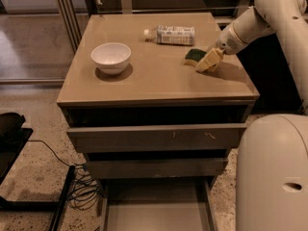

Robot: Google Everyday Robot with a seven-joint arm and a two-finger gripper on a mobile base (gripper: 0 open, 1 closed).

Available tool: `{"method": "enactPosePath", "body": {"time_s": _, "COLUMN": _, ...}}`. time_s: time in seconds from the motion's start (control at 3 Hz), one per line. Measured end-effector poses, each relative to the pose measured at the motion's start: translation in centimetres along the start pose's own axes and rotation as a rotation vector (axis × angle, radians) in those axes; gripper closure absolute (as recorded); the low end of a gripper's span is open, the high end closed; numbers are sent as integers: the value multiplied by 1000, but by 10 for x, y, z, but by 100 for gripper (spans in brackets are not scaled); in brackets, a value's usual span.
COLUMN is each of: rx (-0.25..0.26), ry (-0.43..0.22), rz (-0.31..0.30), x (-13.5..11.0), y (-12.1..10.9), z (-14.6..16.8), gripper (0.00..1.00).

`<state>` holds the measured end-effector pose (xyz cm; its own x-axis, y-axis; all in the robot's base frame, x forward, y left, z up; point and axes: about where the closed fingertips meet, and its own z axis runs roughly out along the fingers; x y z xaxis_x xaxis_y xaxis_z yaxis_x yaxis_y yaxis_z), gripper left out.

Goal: Place sponge into bottom drawer

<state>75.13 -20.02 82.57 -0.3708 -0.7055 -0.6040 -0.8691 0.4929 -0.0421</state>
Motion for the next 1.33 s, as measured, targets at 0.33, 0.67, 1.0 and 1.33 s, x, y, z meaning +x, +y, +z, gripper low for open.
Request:
{"method": "enactPosePath", "body": {"time_s": 0.33, "rx": 0, "ry": 0, "rz": 0, "x": 0, "y": 0, "z": 0, "gripper": 65}}
{"method": "enactPosePath", "body": {"time_s": 0.67, "rx": 0, "ry": 0, "rz": 0, "x": 0, "y": 0, "z": 0, "gripper": 88}}
{"method": "enactPosePath", "body": {"time_s": 1.0, "rx": 0, "ry": 0, "rz": 0, "x": 0, "y": 0, "z": 0, "gripper": 100}}
{"method": "enactPosePath", "body": {"time_s": 1.33, "rx": 1, "ry": 18, "rz": -5, "x": 2, "y": 1, "z": -2, "gripper": 100}}
